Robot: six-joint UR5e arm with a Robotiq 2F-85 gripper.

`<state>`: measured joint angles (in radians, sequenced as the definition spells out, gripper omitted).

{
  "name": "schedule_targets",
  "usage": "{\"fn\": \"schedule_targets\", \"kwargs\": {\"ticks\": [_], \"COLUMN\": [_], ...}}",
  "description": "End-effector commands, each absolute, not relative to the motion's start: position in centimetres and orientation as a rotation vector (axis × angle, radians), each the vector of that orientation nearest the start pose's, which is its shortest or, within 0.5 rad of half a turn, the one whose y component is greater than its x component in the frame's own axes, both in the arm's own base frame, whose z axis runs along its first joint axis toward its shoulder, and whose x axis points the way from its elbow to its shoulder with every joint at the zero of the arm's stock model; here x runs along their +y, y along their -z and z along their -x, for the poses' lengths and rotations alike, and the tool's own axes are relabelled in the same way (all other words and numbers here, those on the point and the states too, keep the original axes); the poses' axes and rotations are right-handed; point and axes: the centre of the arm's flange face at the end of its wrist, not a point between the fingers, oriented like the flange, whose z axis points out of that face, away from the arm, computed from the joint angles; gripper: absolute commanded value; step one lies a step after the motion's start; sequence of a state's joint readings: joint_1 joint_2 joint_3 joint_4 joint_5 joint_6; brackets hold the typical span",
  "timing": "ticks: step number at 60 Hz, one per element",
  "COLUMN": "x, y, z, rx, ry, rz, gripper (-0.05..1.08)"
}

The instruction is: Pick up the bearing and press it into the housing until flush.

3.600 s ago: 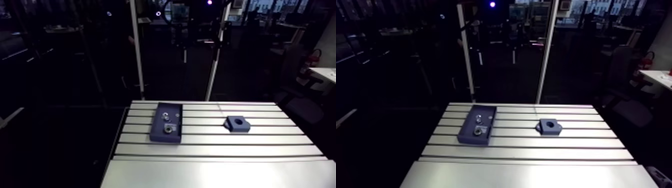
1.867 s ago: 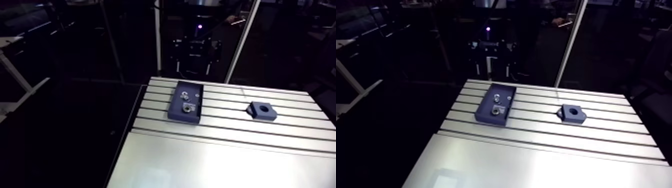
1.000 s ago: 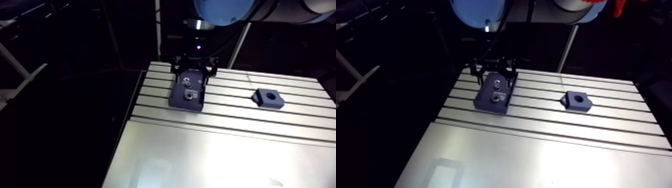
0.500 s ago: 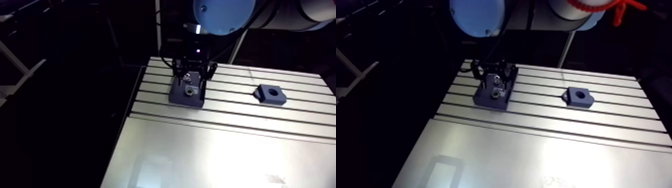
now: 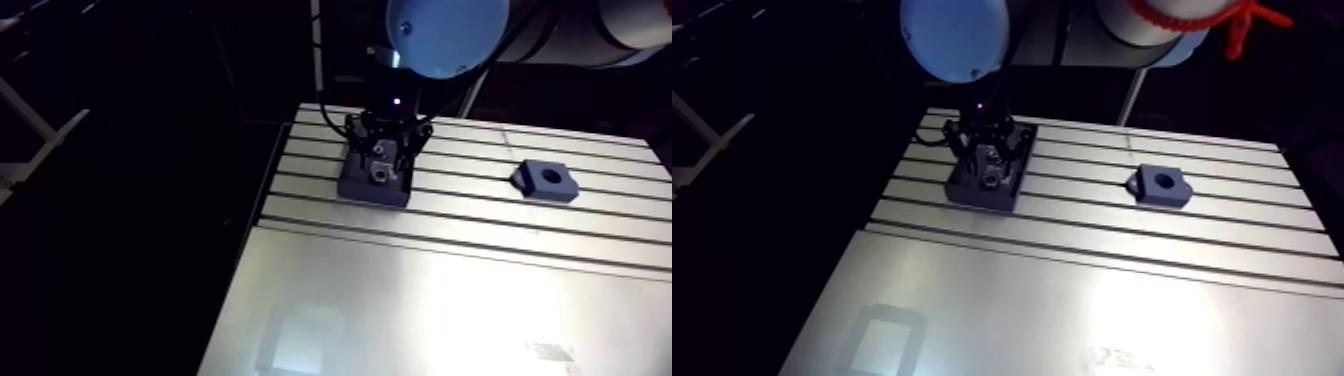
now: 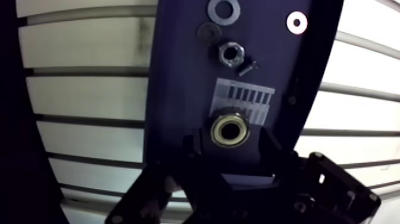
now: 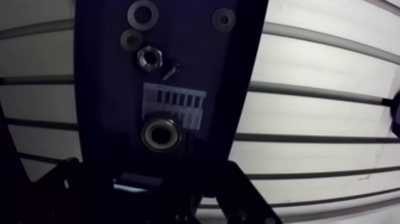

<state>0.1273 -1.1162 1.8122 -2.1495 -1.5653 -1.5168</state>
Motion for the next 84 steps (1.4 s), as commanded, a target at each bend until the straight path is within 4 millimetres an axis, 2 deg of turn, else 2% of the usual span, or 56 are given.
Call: {"fn": "schedule_targets", "kwargs": {"ticks": [1, 35, 54, 84], "x": [-20.58, -20.61, -20.6, -20.6], "y": [-17.48, -16.7, -16.51, -16.69], "z": [55.34, 55.47, 55.48, 55.47], "rx": [3.016, 3.008, 3.005, 3.008], "ry": [-0.008, -0.007, -0.01, -0.009], "rz": [0.116, 0.116, 0.116, 0.118], "gripper": [0.41, 0.41, 0.47, 0.51]}}
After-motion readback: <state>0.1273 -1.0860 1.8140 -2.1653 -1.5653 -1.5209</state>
